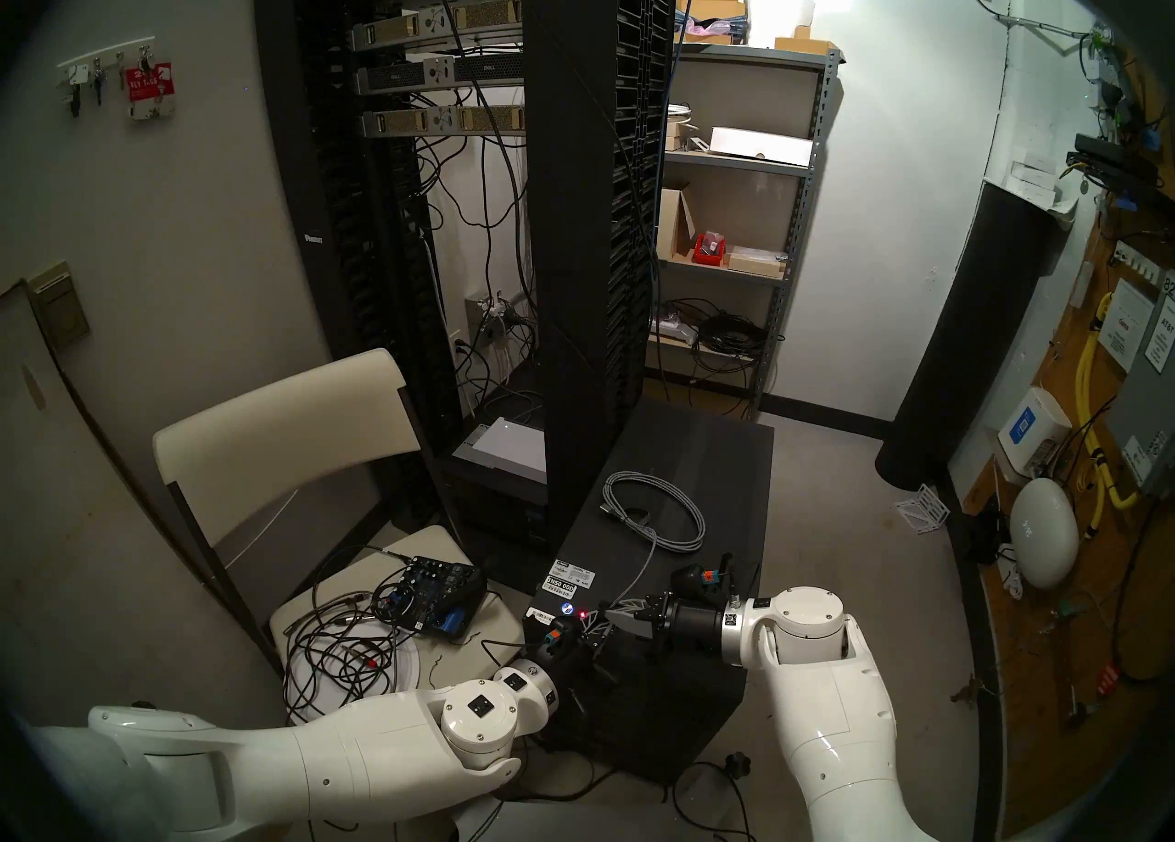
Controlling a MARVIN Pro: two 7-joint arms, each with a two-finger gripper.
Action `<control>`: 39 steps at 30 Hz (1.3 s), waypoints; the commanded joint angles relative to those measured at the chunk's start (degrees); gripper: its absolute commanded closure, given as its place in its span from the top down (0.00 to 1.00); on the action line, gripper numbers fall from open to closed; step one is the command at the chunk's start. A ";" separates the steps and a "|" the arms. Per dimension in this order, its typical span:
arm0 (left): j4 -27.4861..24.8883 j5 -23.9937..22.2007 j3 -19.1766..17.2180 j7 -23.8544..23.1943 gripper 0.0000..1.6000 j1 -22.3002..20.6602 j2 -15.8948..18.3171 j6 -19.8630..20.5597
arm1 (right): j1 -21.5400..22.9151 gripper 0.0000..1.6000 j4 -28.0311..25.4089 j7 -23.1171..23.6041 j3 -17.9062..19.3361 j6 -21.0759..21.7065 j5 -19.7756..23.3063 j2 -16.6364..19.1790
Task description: Insert the cable into the workstation's USB slot
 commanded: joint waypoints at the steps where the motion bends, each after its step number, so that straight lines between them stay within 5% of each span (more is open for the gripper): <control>1: 1.44 -0.51 -0.37 0.41 0.00 0.05 0.13 0.31 | 0.28 0.00 -0.52 0.11 -1.10 0.55 -1.04 0.19; 8: 1.57 -0.58 -0.44 0.25 0.00 -0.04 0.05 0.13 | 0.50 0.00 0.12 -1.96 -1.66 0.32 -3.06 0.07; 13: 1.44 -0.47 -0.50 0.32 0.00 -0.22 -0.11 0.16 | 0.12 0.00 -0.50 -5.87 -4.21 0.85 -8.36 1.01; 39: 1.43 -0.48 -0.54 0.70 0.00 -0.55 -0.49 0.31 | -0.63 0.00 -1.79 -2.70 -3.86 2.94 -6.09 1.82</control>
